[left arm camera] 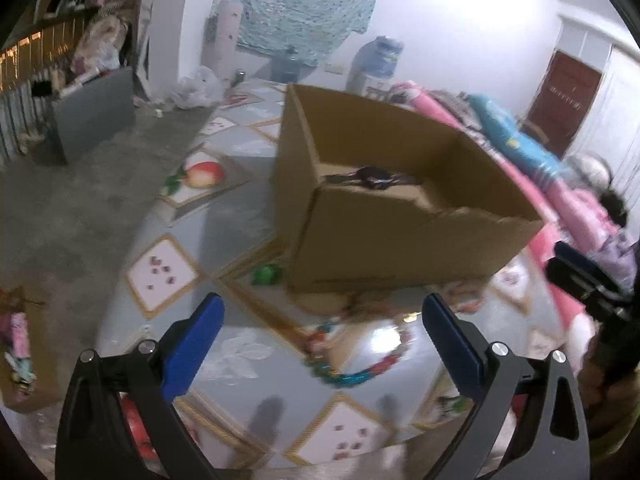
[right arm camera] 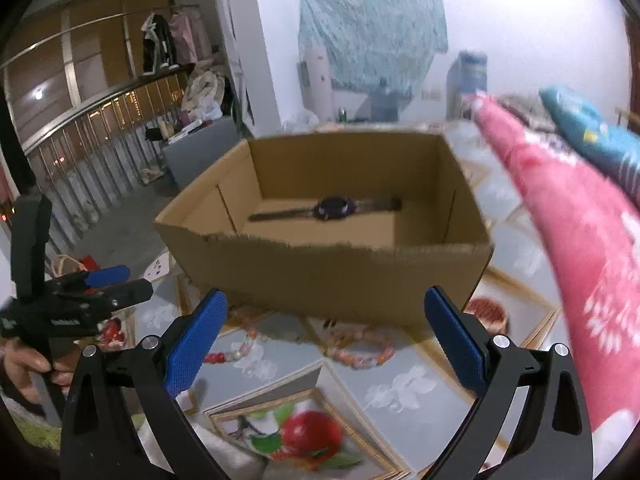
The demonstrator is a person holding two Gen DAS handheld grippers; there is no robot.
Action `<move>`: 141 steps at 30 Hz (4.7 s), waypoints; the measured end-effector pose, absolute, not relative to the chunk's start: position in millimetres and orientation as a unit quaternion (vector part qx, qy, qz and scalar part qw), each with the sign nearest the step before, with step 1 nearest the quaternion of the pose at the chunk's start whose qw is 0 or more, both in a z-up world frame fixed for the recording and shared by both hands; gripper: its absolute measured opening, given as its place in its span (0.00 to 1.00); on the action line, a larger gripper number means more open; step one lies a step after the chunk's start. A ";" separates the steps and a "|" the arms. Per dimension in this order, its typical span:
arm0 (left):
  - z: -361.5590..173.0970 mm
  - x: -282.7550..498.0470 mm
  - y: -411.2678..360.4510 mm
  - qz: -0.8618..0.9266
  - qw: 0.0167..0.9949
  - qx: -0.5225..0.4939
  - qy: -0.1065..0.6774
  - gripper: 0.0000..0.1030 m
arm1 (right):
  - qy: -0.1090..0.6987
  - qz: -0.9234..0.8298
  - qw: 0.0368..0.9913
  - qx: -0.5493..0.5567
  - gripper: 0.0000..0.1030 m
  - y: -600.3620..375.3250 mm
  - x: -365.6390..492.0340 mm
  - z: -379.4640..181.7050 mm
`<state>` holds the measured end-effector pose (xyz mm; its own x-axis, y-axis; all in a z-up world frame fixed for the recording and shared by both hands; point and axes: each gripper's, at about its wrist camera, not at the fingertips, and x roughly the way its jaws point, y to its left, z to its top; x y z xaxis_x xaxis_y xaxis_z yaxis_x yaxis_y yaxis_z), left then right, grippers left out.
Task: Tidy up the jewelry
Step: 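Withdraw both grippers from the box toward the bead bracelets, then close the left gripper on the multicolour bead bracelet and lift it, then carry the bracelet over the box and open the left gripper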
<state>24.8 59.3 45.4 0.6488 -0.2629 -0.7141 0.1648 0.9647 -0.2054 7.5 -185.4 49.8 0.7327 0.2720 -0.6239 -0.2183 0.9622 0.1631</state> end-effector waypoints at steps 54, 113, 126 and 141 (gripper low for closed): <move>-8.2 25.7 25.8 -0.161 0.869 0.032 0.467 0.14 | 0.534 0.218 0.815 0.059 0.20 -120.0 49.3 -16.0; 107.6 133.8 11.8 -0.158 0.922 0.005 0.353 0.19 | 0.411 0.266 0.865 0.107 0.17 -157.3 140.4 81.1; 72.4 118.4 75.9 -0.150 0.885 -0.173 0.405 0.55 | 0.354 0.301 0.872 0.156 0.45 -228.0 39.7 78.7; 65.5 144.4 53.0 -0.165 0.856 -0.207 0.444 0.64 | 0.412 0.238 0.866 0.153 0.46 -235.4 63.7 41.4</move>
<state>144.4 53.0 65.5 0.5517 -0.4670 -0.6910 0.0990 0.8593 -0.5017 63.7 -235.4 41.4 0.5466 0.5393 -0.6407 -0.2865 0.8393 0.4620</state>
